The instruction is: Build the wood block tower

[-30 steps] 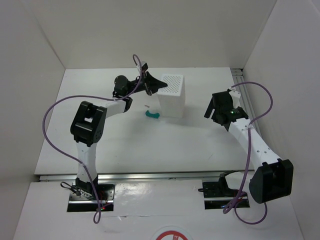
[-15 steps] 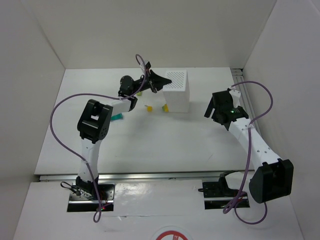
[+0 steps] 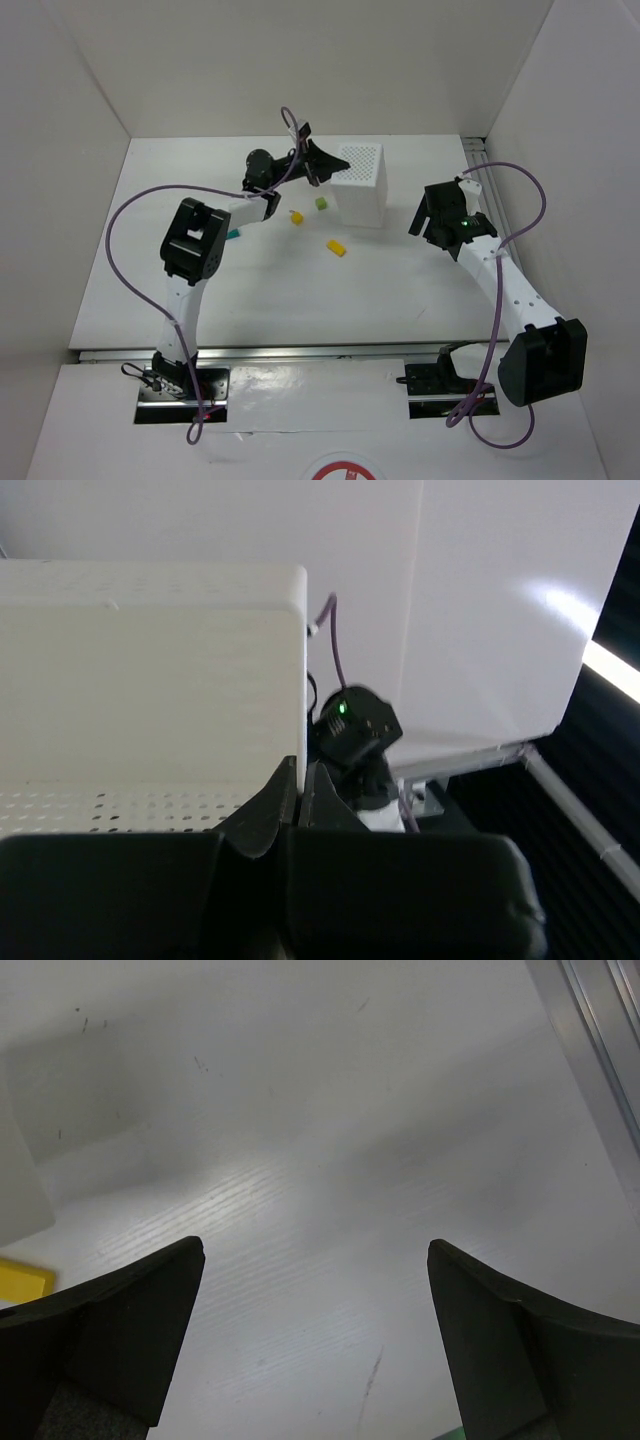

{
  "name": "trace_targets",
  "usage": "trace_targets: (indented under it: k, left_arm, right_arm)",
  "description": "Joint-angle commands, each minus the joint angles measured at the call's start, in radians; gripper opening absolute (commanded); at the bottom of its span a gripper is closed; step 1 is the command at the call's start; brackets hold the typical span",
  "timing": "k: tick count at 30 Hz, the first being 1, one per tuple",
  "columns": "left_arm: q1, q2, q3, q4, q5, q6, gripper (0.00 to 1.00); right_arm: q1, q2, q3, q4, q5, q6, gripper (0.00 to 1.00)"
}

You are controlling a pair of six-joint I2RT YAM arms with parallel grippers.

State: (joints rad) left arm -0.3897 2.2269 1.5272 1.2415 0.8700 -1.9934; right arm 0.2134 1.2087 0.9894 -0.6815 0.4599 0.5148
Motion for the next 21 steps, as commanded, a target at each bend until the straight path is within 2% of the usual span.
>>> trace_targets:
  k: [1,2,3,4,5,6,7,8,9,10,11,13,14,15,18,21]
  left_arm:
    - [-0.008,-0.154,0.03,0.301,0.174,-0.018,0.0]
    - [-0.008,-0.195,0.03,0.185,0.214,0.073,0.0]
    - [-0.008,-0.238,0.03,-0.11,0.245,0.181,0.0]
    - [0.005,-0.322,0.039,-0.298,0.28,0.438,0.0]
    - [0.005,-0.358,0.063,-0.527,0.281,0.596,0.0]
    - [0.017,-0.386,0.156,-0.756,0.253,0.758,0.0]
    - [0.017,-0.404,0.221,-1.193,0.212,1.052,0.0]
    - [0.029,-0.404,0.288,-1.366,0.111,1.159,0.0]
    - [0.029,-0.404,0.401,-1.493,0.068,1.238,0.0]
    - [0.038,-0.404,0.445,-1.602,0.022,1.357,0.0]
    - [0.052,-0.404,0.483,-1.771,-0.097,1.405,0.0]
    - [0.064,-0.385,0.609,-1.942,-0.28,1.543,0.0]
    - [0.083,-0.385,0.637,-2.006,-0.469,1.57,0.0]
    - [0.101,-0.385,0.651,-2.092,-0.533,1.585,0.0]
    - [0.227,-0.375,0.662,-2.171,-0.675,1.585,0.0]
    - [0.345,-0.366,0.631,-2.185,-0.827,1.52,0.0]
  right_arm:
    - [0.004,0.0,0.035,-0.023,0.025,-0.006,1.0]
    - [0.004,0.0,0.035,-0.023,0.025,-0.006,1.0]
    - [0.004,0.0,0.035,-0.023,0.025,-0.006,1.0]
    - [0.004,0.0,0.035,-0.023,0.025,-0.006,1.0]
    - [0.004,0.0,0.035,-0.013,0.025,-0.006,1.0]
    - [0.004,0.0,0.035,-0.013,0.025,-0.006,1.0]
    - [0.004,0.0,0.035,-0.013,0.025,-0.006,1.0]
    - [0.004,0.0,0.035,-0.003,0.014,-0.006,1.0]
    - [0.004,0.0,0.035,-0.003,0.014,-0.006,1.0]
    - [0.004,0.0,0.035,0.009,0.014,-0.006,1.0]
    - [0.014,0.0,0.035,0.01,0.004,-0.006,1.0]
    - [0.014,0.009,0.035,0.01,0.003,-0.006,1.0]
    - [0.014,0.02,0.035,0.01,-0.009,-0.006,1.0]
    - [0.014,0.02,0.035,0.01,-0.018,-0.006,1.0]
    - [0.023,0.02,0.025,0.031,-0.027,-0.006,1.0]
    - [0.023,0.02,0.005,0.04,-0.049,0.004,1.0]
